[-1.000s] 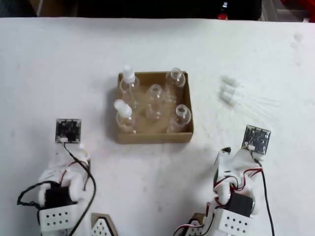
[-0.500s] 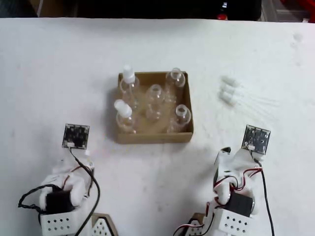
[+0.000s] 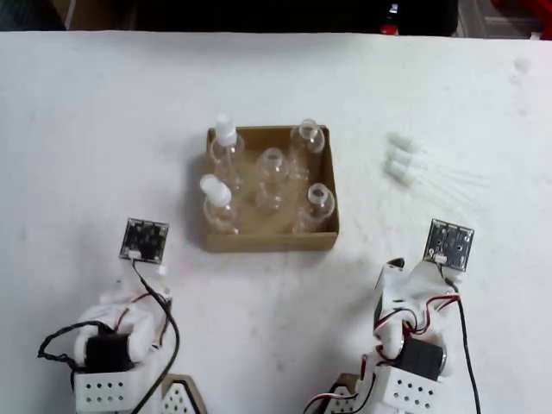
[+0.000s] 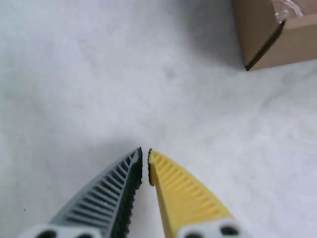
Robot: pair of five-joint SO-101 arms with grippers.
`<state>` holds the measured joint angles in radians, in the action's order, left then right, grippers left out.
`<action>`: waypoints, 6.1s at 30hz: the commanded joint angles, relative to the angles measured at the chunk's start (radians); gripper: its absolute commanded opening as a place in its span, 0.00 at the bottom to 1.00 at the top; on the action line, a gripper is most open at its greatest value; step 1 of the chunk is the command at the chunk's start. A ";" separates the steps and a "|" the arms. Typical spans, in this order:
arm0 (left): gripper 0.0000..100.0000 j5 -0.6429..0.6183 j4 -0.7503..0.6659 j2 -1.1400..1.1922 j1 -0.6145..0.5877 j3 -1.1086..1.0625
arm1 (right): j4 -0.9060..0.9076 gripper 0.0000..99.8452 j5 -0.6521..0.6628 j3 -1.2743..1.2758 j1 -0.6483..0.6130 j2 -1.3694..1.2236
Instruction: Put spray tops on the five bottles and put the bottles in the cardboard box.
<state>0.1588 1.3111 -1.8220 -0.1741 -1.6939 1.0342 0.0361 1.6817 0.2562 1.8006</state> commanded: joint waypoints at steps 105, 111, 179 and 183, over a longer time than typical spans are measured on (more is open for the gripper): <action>0.03 0.006 -0.023 -0.008 0.018 0.002 | 0.004 0.18 -0.002 0.008 0.007 0.004; 0.03 0.006 -0.023 -0.008 0.018 0.002 | 0.002 0.18 0.000 0.008 0.007 0.004; 0.03 0.006 -0.023 -0.008 0.018 0.002 | 0.038 0.09 0.580 -1.089 -0.104 -1.265; 0.03 0.006 -0.023 -0.008 0.018 0.002 | 0.068 0.09 0.652 -1.275 -0.099 -1.488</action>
<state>0.1588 1.3111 -1.8220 -0.1695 -1.6939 1.0802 0.6299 0.5616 0.1642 0.4503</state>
